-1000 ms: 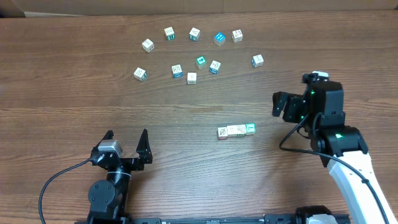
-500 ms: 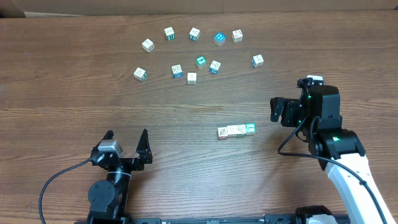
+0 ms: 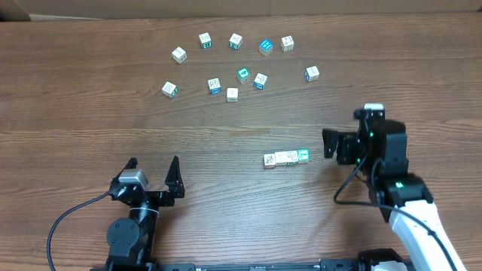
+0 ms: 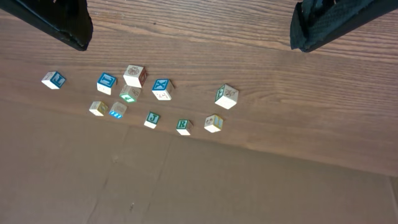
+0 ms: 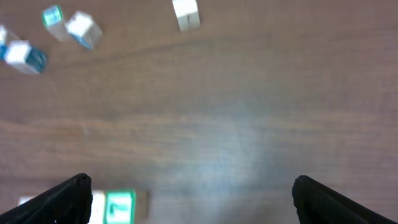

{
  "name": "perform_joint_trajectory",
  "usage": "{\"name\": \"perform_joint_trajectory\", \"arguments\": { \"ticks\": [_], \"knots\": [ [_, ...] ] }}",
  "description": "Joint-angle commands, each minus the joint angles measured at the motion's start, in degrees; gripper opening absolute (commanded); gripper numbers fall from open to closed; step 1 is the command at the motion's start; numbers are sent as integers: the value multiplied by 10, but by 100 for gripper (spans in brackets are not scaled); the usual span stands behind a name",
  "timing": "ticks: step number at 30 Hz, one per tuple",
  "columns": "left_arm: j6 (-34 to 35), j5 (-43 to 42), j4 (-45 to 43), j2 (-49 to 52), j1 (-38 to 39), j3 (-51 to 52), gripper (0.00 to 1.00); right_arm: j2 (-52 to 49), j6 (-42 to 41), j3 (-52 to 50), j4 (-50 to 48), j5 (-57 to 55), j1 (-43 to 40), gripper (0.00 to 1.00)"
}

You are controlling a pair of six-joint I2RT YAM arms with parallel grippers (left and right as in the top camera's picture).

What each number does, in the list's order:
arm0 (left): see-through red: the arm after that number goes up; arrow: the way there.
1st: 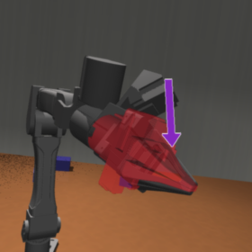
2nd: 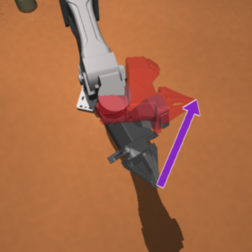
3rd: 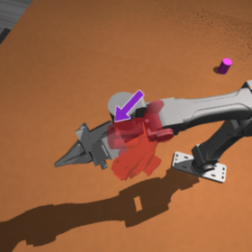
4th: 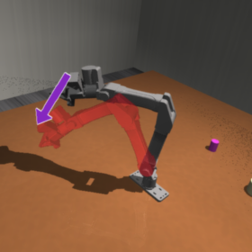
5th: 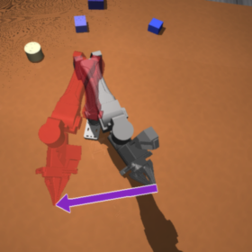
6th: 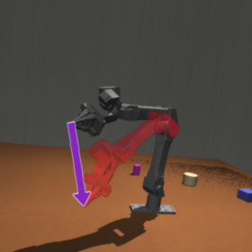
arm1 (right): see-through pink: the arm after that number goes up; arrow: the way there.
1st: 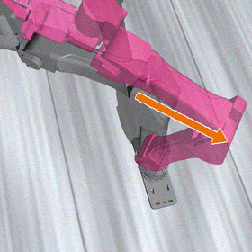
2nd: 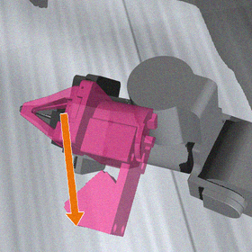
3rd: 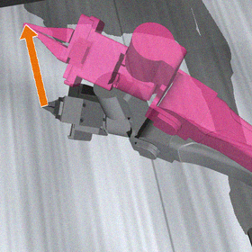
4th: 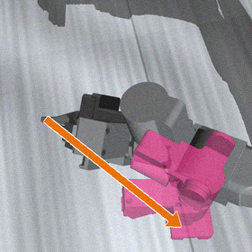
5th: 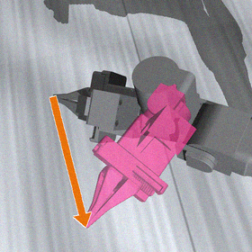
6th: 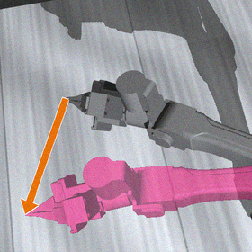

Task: Form a horizontal line

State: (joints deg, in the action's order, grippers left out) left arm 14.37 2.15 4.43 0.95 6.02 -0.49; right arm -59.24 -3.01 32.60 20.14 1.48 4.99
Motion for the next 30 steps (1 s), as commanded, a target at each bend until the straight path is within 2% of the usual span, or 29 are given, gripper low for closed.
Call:
{"name": "perform_joint_trajectory", "arguments": {
  "ticks": [1,12,15,17,30],
  "knots": [
    [-16,-3,-1,-7,4,2,100,23,5,-36,-3,6,-10,100],
    [-16,-3,-1,-7,4,2,100,35,9,-53,-22,29,-19,100],
    [-16,-3,-1,-7,4,2,99,40,58,-56,-38,84,-19,100],
    [-16,-3,-1,-7,4,2,100,45,79,-69,-66,107,-19,100],
    [-16,-3,-1,-7,4,2,100,141,80,-230,-251,111,-19,100]
  ]
}}
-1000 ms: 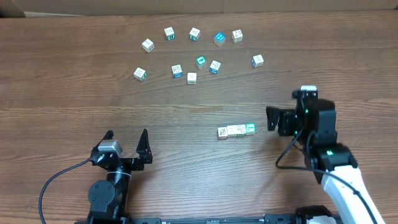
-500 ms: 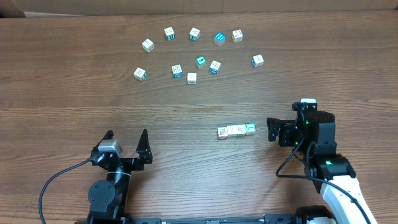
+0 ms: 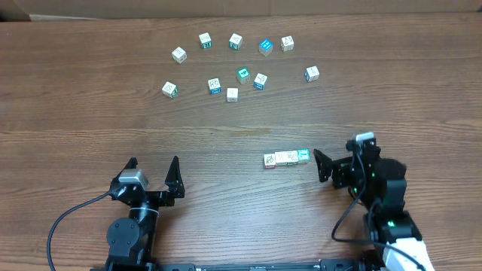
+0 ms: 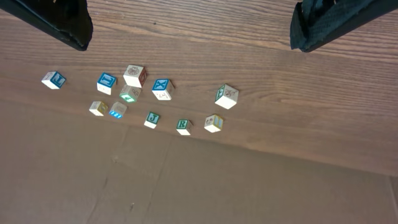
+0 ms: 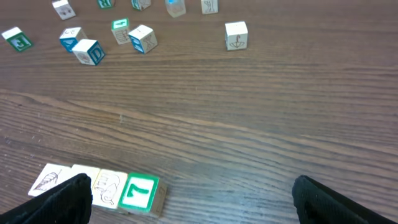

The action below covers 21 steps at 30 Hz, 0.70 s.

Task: Form a horizontal line

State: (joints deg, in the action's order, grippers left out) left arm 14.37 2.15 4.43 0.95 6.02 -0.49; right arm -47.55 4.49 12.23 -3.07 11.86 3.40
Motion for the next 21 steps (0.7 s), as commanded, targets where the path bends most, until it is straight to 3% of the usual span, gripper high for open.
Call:
{"name": "perform_joint_trajectory", "arguments": {
  "ticks": [1,21],
  "knots": [
    [-16,-3,-1,-7,4,2,100,32,5,-37,-29,7,-6,100],
    [-16,-3,-1,-7,4,2,100,87,5,-78,-33,14,-20,100]
  ]
}}
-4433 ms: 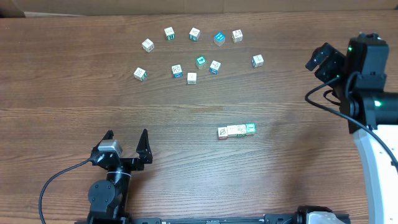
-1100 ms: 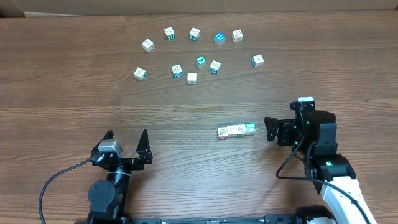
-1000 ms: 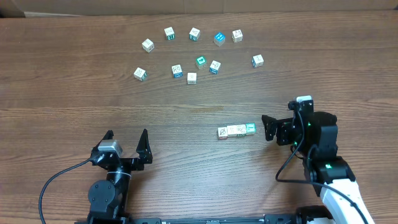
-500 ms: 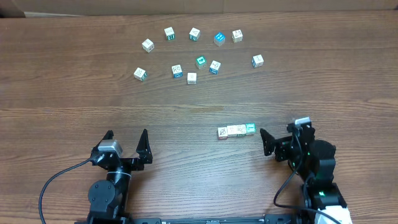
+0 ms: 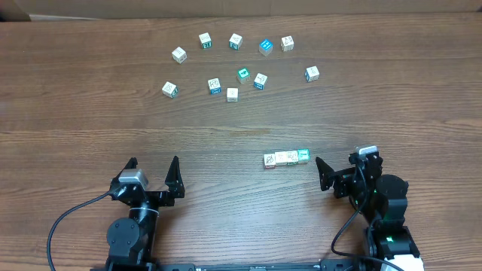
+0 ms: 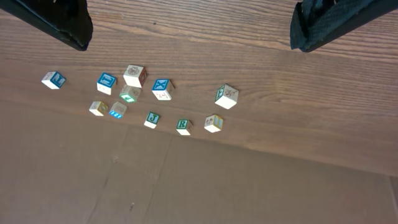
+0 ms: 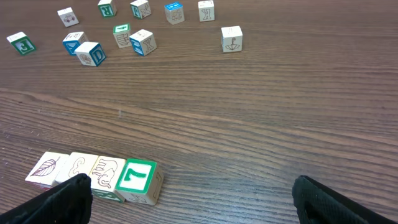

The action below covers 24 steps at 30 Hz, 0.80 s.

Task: Form a horizontal line

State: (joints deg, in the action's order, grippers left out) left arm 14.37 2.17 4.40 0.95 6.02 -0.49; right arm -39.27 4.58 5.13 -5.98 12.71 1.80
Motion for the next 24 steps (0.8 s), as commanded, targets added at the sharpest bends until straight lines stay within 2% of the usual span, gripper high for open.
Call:
{"name": "perform_joint_trajectory", "arguments": {
  "ticks": [1,24],
  "knots": [
    [-16,-3,-1,-7,4,2,100,4,4,-7,-4,5,-4,100],
    [-16,-3,-1,-7,4,2,99,41,2,-47,-1,3,-13,100]
  ]
}}
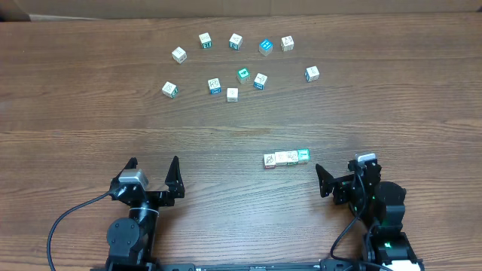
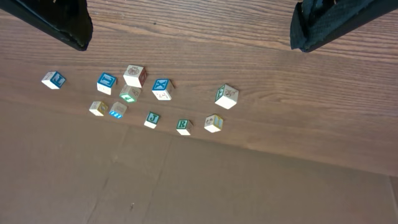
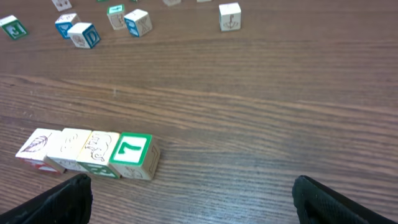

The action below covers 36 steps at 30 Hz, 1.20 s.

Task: Form a horizontal line

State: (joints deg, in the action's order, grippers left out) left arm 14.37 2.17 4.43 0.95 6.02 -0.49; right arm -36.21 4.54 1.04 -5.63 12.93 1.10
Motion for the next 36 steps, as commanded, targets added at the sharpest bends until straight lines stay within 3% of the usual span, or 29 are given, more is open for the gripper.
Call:
{"name": "perform_joint_trajectory", "arguments": {
  "ticks": [1,27,36],
  "knots": [
    [-16,-3,-1,-7,4,2,99,12,2,-6,-3,1,-6,100],
    [-16,-3,-1,-7,4,2,100,50,2,-6,38,2,-5,100],
    [-16,-3,-1,-7,4,2,99,109,2,-6,87,2,-5,100]
  ]
}}
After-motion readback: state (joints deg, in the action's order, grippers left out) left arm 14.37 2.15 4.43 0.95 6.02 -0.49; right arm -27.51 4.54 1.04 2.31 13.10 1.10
